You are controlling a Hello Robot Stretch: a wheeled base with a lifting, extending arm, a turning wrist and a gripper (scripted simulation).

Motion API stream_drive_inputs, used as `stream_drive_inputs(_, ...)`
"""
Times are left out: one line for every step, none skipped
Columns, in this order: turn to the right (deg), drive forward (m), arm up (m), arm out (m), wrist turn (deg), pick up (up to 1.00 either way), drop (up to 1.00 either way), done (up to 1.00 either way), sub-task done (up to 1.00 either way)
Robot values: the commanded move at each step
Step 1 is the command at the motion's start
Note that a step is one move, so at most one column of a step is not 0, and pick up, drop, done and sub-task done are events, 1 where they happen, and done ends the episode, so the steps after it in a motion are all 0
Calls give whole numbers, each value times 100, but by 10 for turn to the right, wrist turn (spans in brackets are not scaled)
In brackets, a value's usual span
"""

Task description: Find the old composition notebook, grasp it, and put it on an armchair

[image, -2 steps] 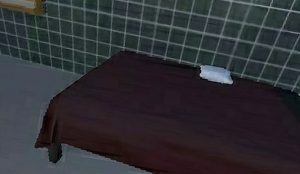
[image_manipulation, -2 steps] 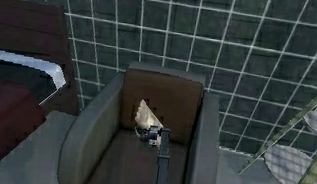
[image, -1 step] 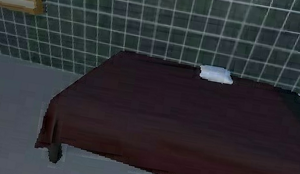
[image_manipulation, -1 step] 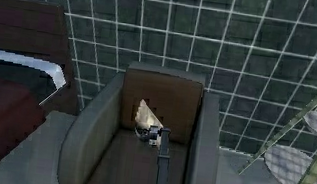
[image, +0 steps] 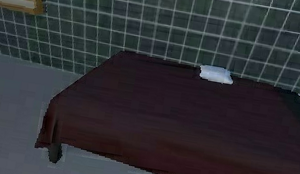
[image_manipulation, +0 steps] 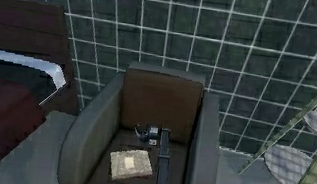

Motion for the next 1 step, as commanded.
stream_drive_inputs(0,0,10,0,0,0,0,0,0)
